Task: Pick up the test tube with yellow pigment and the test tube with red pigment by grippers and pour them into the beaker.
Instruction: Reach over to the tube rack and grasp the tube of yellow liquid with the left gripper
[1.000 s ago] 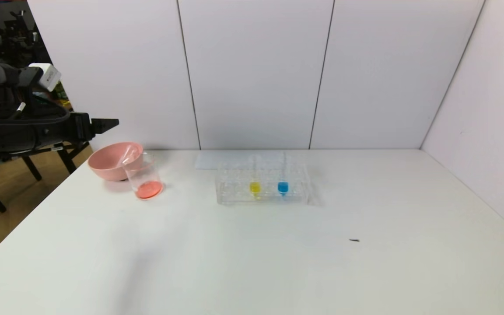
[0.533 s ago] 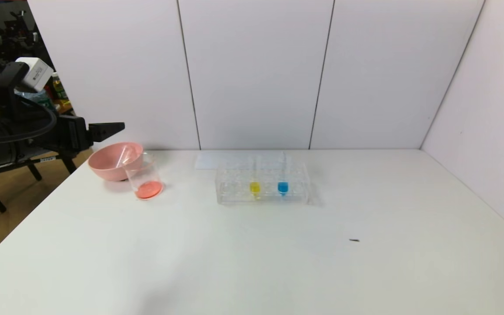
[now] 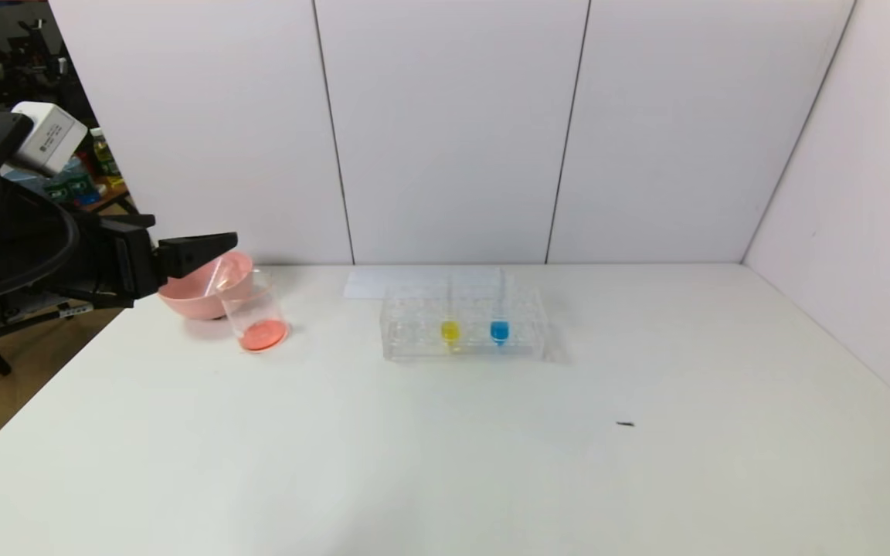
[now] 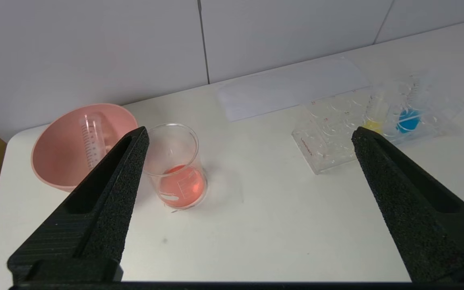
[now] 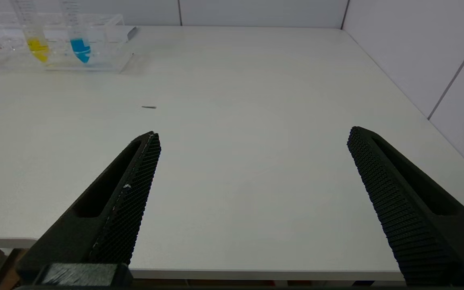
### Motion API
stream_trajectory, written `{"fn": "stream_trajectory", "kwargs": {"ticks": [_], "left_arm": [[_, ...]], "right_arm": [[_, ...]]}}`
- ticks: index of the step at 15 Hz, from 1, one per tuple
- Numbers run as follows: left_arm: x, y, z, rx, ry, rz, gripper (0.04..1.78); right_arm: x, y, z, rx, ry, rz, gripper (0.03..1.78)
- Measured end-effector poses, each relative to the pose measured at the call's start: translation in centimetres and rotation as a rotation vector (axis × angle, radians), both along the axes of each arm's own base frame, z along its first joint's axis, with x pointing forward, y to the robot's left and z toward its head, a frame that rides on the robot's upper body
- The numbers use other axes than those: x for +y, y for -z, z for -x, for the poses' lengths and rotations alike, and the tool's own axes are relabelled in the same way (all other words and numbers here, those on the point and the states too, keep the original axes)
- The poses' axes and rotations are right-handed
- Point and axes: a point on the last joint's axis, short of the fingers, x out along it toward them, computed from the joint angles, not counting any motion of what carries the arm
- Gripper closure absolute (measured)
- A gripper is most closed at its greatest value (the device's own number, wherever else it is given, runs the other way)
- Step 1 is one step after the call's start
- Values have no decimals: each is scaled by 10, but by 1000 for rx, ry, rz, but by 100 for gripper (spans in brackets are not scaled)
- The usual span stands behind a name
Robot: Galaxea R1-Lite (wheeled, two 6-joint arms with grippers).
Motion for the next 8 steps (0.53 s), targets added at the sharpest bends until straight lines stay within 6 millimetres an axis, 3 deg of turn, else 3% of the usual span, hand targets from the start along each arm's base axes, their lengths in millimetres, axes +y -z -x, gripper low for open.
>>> {"fn": "stream_trajectory", "kwargs": {"ticks": [8], "left_arm": [[-9,8,18,6,48,0,6]], "right_arm": [[0,0,0,0,0,0,11]]}}
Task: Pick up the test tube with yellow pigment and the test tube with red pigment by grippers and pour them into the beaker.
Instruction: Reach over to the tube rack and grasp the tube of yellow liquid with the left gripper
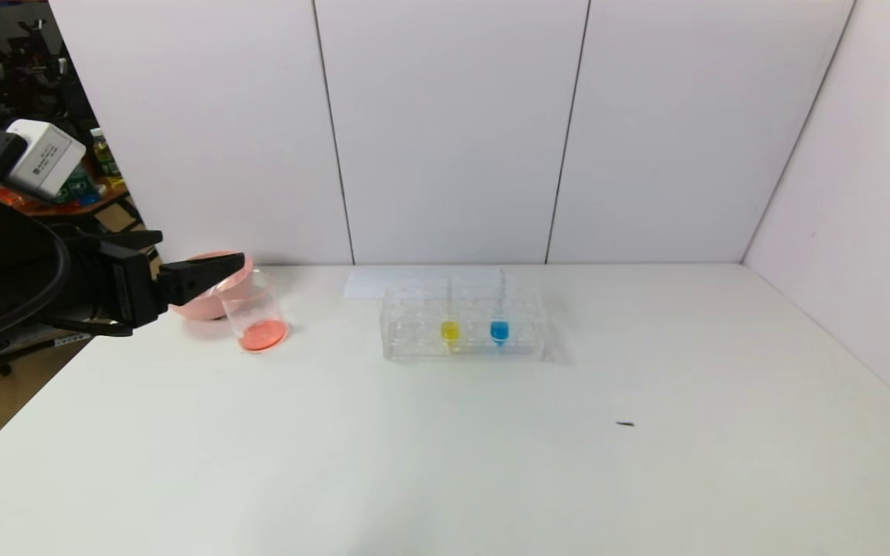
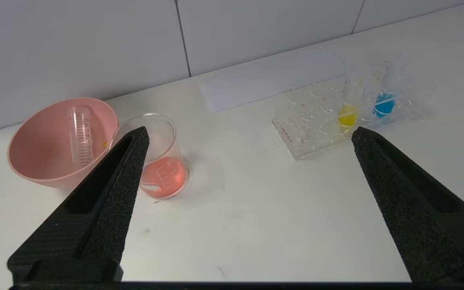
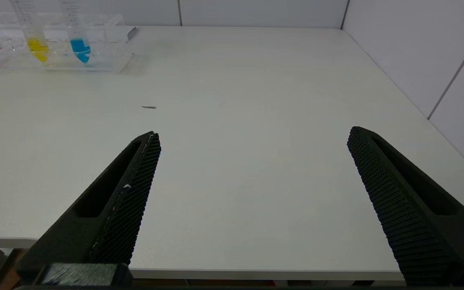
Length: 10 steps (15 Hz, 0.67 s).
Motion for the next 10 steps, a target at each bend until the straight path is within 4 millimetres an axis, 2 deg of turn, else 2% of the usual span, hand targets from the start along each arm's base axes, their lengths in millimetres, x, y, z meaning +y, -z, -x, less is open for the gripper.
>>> {"fn": "stream_trajectory", "kwargs": {"ticks": [10], "left_arm": [[-25,10,-1,36,123,8,6]], "right_arm": [[0,0,0,0,0,0,11]]}}
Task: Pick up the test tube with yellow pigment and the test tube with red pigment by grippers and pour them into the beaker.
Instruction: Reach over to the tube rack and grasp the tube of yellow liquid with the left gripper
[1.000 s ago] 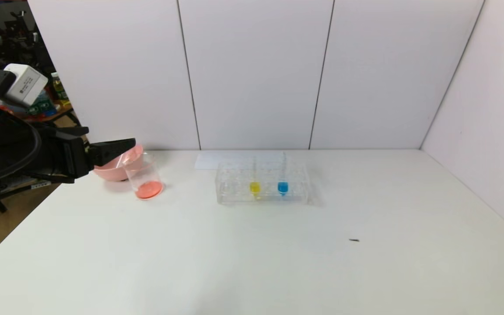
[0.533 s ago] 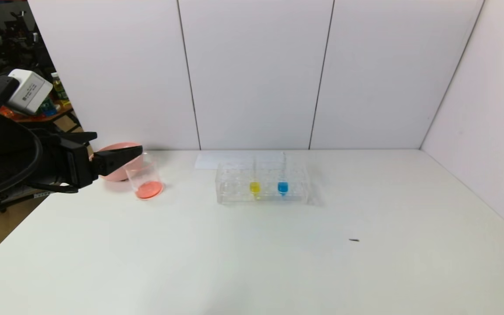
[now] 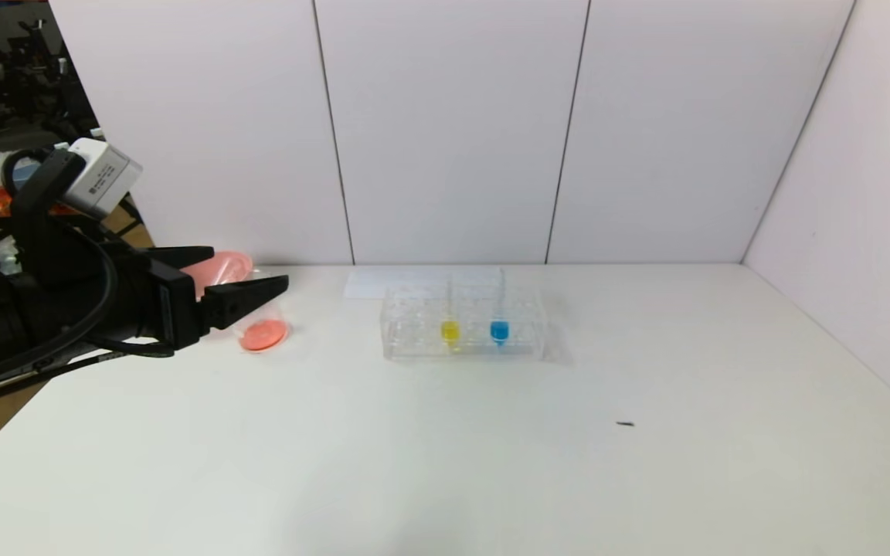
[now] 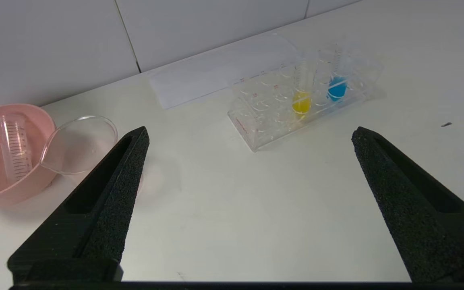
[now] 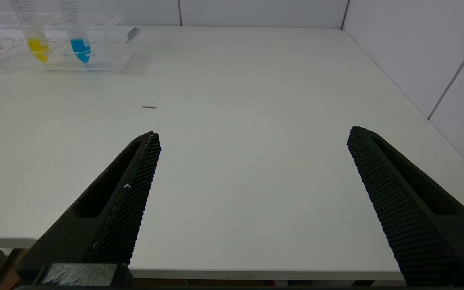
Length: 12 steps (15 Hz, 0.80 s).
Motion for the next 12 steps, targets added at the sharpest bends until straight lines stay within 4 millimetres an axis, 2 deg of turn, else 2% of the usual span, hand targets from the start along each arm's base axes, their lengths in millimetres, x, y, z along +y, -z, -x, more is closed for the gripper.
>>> {"fn": "stream_trajectory", "kwargs": {"ticks": [12], "left_arm": [[-37,27,-22,-37,125,14,6]], "right_arm": [[0,0,0,0,0,0,11]]}}
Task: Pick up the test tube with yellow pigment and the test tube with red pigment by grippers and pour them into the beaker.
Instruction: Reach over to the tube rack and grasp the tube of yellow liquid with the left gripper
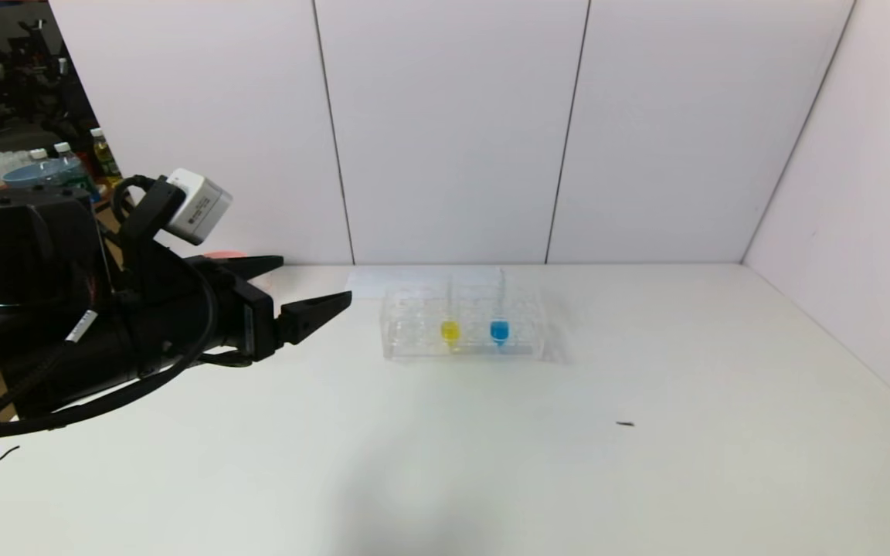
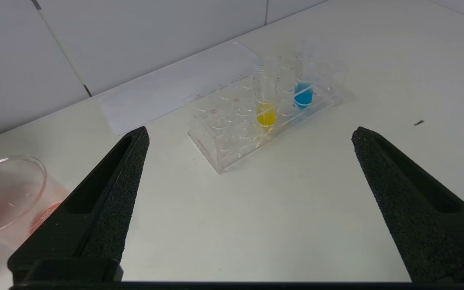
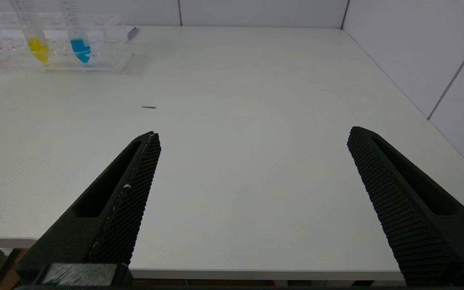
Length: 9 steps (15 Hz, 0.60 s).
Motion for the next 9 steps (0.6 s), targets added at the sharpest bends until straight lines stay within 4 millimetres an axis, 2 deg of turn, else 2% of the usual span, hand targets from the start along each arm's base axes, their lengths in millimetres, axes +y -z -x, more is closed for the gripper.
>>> {"fn": "stream_trajectory", "kwargs": {"ticks": [9], "left_arm": [[-28,22,-27,25,51,40,6]], "right_arm": [[0,0,0,0,0,0,11]]}}
